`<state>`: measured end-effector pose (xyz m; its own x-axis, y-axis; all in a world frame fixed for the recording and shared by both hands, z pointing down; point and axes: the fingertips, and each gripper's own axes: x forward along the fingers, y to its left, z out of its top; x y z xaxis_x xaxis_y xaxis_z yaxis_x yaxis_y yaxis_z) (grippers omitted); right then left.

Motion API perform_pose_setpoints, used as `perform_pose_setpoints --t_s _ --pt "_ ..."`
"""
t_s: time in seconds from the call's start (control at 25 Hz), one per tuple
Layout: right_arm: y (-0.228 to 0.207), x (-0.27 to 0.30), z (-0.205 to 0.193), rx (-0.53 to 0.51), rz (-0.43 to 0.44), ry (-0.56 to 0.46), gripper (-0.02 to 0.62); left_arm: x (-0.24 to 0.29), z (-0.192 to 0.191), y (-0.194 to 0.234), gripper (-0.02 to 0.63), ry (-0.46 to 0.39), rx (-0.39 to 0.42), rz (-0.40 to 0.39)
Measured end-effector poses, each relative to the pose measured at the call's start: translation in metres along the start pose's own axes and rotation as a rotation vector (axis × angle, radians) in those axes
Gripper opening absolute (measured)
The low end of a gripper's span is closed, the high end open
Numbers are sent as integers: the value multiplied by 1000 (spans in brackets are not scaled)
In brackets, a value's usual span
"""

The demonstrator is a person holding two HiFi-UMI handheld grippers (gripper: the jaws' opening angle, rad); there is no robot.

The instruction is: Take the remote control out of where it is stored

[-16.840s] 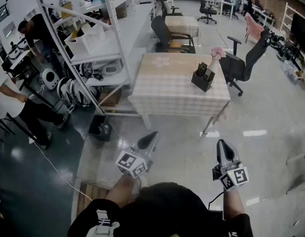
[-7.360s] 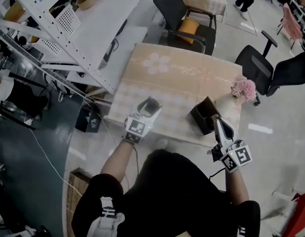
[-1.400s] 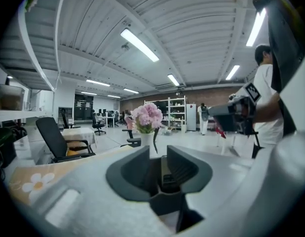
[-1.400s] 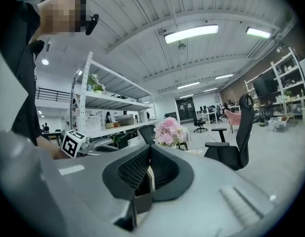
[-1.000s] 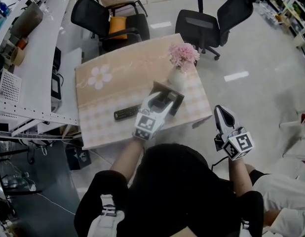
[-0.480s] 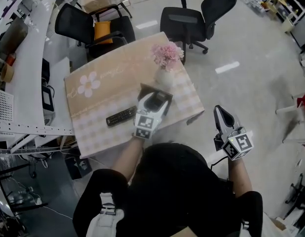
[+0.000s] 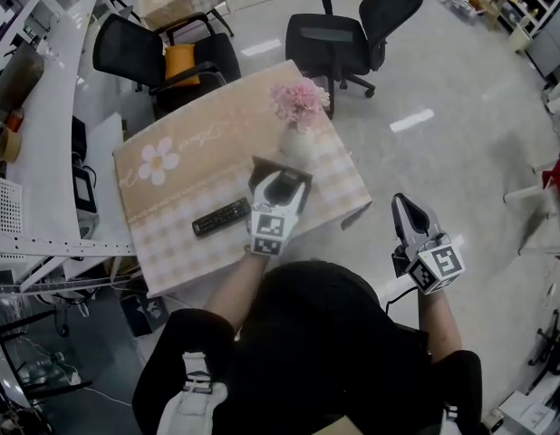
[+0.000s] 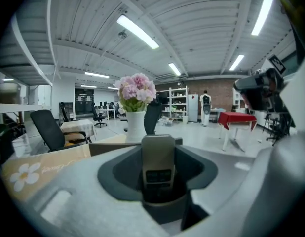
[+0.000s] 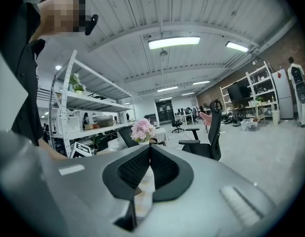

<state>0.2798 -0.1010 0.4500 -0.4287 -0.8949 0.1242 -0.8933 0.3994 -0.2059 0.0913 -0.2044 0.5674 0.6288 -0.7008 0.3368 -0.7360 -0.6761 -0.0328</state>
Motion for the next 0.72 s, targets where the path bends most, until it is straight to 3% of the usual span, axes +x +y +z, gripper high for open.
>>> perform_pose_setpoints --t_s 0.48,0.72 --pt "17 24 1 4 61 6 5 -37 64 7 202 -157 -5 -54" --pt "40 55 3 -2 139 11 5 -67 96 26 202 -255 -64 -50"
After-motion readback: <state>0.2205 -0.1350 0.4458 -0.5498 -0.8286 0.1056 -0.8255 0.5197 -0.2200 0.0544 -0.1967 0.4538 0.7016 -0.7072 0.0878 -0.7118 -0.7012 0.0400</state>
